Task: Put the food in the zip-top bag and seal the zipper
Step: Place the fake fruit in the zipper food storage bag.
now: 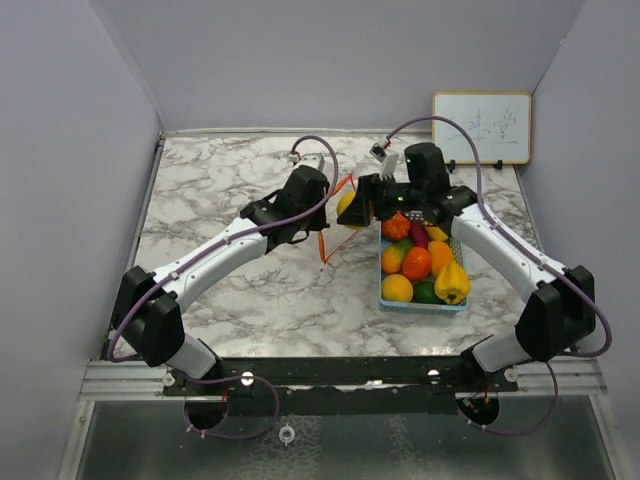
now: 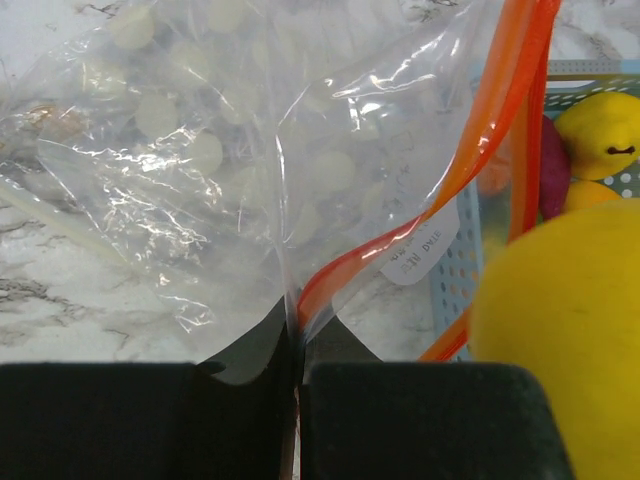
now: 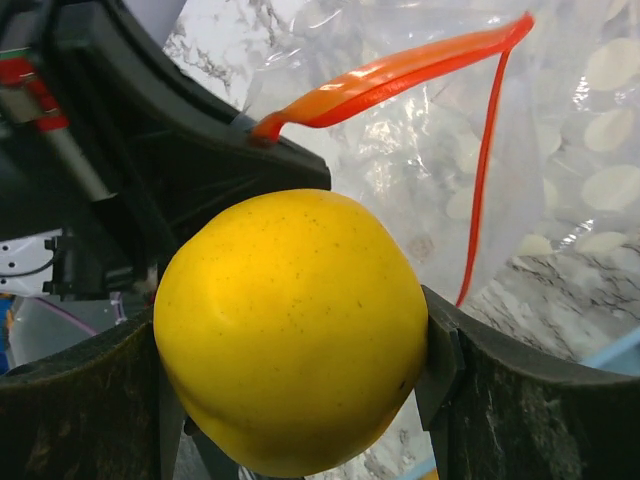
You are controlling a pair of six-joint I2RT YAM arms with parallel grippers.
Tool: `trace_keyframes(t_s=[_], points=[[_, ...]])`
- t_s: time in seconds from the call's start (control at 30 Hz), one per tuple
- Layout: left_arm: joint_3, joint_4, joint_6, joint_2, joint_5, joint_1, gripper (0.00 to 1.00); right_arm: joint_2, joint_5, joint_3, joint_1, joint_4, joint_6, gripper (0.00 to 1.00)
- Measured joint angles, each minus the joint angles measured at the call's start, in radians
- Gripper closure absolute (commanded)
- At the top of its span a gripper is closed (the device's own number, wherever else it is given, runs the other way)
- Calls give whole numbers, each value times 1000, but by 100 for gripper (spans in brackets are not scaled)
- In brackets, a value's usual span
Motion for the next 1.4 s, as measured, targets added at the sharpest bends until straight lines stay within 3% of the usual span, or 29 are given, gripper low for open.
trace_keyframes(t_s=[0.17,0.3,0.4,0.73,0.97,1.17,1.4], points=[[17,13,-26,0,46,0,100,88,7,0,20,55,60,36],[33,14,-51,-1,82,3,100,121,103,1,21,62,87,20],[34,16,-86,-6,125,16,100,143,209,43,21,26,89,0],[-22,66,-177,-37,214,72,100,68,425,115,21,-83,24,0],[-27,86,-198,-37,240,91,100,-40,698,115,-25,-261,12,0],[-27,103,-199,-37,270,96,100,19,903,48,-82,-308,-14,6],[-40,121,-200,-37,293,96,100,175,1032,7,-79,-298,-72,14]])
